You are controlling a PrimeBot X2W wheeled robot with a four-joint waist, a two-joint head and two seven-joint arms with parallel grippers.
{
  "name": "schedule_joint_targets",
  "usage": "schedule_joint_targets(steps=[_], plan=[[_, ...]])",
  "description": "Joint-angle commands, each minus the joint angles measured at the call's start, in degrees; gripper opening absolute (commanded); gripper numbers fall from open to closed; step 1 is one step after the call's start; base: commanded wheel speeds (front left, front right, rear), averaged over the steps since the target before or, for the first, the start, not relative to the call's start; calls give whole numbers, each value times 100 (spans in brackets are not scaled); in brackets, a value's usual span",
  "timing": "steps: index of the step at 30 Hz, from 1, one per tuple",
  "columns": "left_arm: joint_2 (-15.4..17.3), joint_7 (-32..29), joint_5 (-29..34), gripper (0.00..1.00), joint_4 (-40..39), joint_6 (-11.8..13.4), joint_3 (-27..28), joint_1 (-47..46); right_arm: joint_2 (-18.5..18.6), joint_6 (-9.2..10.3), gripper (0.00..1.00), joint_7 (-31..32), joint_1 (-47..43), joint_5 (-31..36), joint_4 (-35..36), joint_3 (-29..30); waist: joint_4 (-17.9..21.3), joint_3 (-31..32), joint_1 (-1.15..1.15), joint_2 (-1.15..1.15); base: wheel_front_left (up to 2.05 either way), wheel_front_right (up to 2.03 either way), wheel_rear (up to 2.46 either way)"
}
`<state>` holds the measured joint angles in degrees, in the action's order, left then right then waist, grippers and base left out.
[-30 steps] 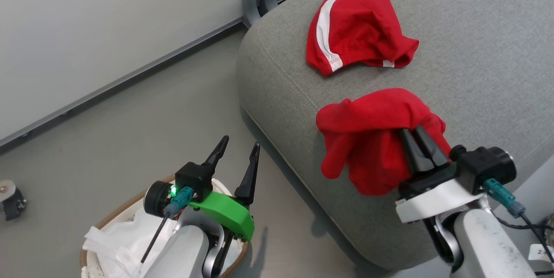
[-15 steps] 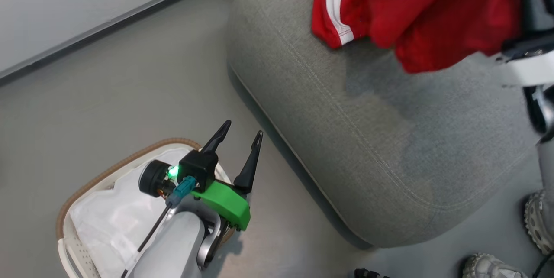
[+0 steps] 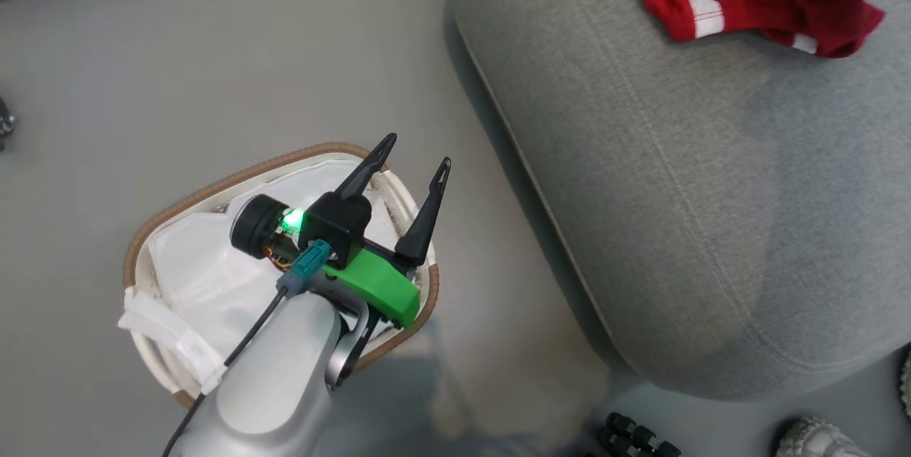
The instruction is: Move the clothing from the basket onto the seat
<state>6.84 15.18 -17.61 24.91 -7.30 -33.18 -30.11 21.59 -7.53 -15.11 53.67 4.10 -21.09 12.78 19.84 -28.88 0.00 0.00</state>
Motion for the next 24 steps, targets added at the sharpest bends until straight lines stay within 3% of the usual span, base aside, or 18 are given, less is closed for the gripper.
schedule_joint_targets(steps=[1, 6, 14, 15, 16, 17, 18, 19, 24], plan=[[65, -5, -19, 100, -34, -27, -19, -167, -35, 8, 0, -5, 12, 115, -144, 62, -577, -548, 0, 0, 0, 0, 0], [111, -6, -74, 100, -157, -29, 18, -140, -164, 8, 0, -5, -340, 378, -711, 544, -823, -737, 0, 0, 0, 0, 0], [143, -6, -178, 100, -222, -30, -36, -24, -463, 8, 0, -6, -1027, 503, -1220, 1664, -902, -647, 0, 0, 0, 0, 0], [130, -5, -191, 100, -212, -30, -38, -4, -487, 8, 4, -6, -1145, 504, -1230, 1746, -900, -589, 0, 0, 0, 0, 0], [118, -6, -203, 100, -201, -30, -40, 11, -506, 8, 23, -5, -1229, 492, -1227, 1816, -895, -534, 0, 0, 0, 0, 0], [104, -6, -204, 100, -181, -30, -29, 37, -538, 8, 49, -6, -1338, 474, -1201, 1879, -884, -449, 0, 0, 0, 0, 0], [90, -6, -213, 100, -170, -30, -24, 56, -561, 9, 91, -6, -1412, 457, -1185, 1921, -878, -391, 0, 0, 0, 0, 0], [75, -6, -228, 100, -151, -31, -12, 91, -604, 8, 100, -5, -1525, 428, -1163, 1970, -864, -288, 0, 0, 0, 0, 0], [3, -6, -237, 100, -135, -31, 31, 254, -714, 8, 100, -7, -2021, 368, -970, 1947, -806, 123, 0, 0, 0, 0, 0]])
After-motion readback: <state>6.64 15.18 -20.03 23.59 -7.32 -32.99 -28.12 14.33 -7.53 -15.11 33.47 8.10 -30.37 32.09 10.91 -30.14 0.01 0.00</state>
